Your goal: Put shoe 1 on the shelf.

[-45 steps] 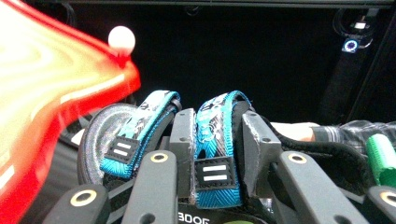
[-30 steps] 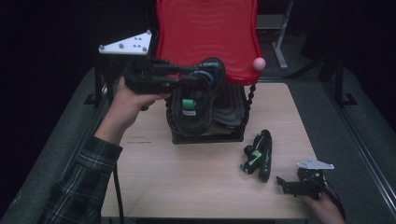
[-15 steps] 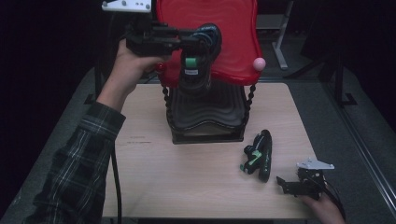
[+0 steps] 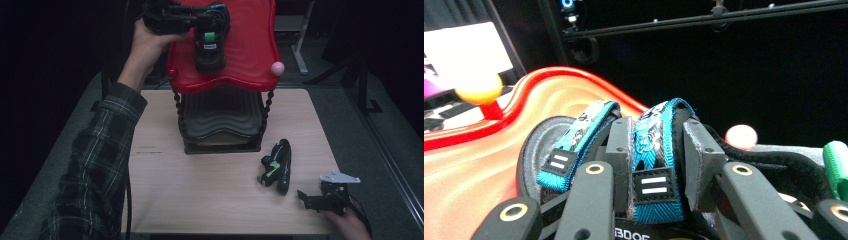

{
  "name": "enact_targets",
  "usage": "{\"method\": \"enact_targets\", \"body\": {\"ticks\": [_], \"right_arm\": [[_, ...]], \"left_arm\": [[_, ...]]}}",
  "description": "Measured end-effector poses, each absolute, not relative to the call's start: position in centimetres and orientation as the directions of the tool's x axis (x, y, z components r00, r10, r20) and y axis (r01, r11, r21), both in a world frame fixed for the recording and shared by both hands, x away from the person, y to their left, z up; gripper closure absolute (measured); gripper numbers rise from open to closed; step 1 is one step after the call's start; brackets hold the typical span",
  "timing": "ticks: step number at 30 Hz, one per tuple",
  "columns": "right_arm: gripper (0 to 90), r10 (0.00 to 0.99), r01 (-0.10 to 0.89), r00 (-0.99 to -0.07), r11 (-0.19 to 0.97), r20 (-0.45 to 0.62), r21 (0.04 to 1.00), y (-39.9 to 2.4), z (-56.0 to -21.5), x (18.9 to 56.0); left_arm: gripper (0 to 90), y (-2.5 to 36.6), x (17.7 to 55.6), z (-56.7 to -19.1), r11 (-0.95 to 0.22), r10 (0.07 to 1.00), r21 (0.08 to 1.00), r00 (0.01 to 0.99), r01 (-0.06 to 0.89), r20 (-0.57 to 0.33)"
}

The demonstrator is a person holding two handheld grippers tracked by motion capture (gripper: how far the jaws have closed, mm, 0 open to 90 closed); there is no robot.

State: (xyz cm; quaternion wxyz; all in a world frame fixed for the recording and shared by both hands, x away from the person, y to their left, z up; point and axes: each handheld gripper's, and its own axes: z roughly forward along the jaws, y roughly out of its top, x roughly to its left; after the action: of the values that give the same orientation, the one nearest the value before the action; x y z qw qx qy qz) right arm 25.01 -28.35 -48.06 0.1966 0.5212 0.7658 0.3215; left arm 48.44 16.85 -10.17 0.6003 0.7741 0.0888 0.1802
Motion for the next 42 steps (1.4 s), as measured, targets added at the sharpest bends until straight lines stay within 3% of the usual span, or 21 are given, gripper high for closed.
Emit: {"method": "enact_targets", "body": {"ticks": [17, 18, 19, 28, 34, 42], "right_arm": [[0.1, 0.925, 0.671, -0.380, 0.257, 0.026, 0.696, -28.3, -48.1, 25.0], [0.1, 0.925, 0.671, -0.380, 0.257, 0.025, 0.695, -28.3, -48.1, 25.0], [0.1, 0.925, 0.671, -0.380, 0.257, 0.025, 0.695, -28.3, -48.1, 25.0], [0.1, 0.925, 0.671, -0.380, 0.257, 0.024, 0.695, -28.3, -48.1, 25.0], [0.1, 0.925, 0.673, -0.378, 0.256, 0.026, 0.694, -28.3, -48.1, 25.0], [0.1, 0.925, 0.673, -0.378, 0.255, 0.026, 0.694, -28.3, -48.1, 25.1]], "left_arm": [[68.1, 16.2, 48.9, -11.9, -0.279, 0.351, 0.958, 0.921, -0.071, 0.171], [57.6, 16.2, 48.6, -11.8, -0.284, 0.373, 0.957, 0.912, -0.062, 0.170], [53.8, 16.3, 48.6, -11.8, -0.280, 0.370, 0.958, 0.915, -0.055, 0.161], [27.8, 18.2, 46.9, -11.2, -0.252, 0.349, 0.968, 0.931, -0.016, 0.106], [19.7, 19.3, 44.1, -11.8, -0.274, 0.321, 0.962, 0.943, 0.001, 0.091], [19.4, 21.0, 40.6, -14.0, -0.283, 0.315, 0.959, 0.946, 0.012, 0.081]]}}
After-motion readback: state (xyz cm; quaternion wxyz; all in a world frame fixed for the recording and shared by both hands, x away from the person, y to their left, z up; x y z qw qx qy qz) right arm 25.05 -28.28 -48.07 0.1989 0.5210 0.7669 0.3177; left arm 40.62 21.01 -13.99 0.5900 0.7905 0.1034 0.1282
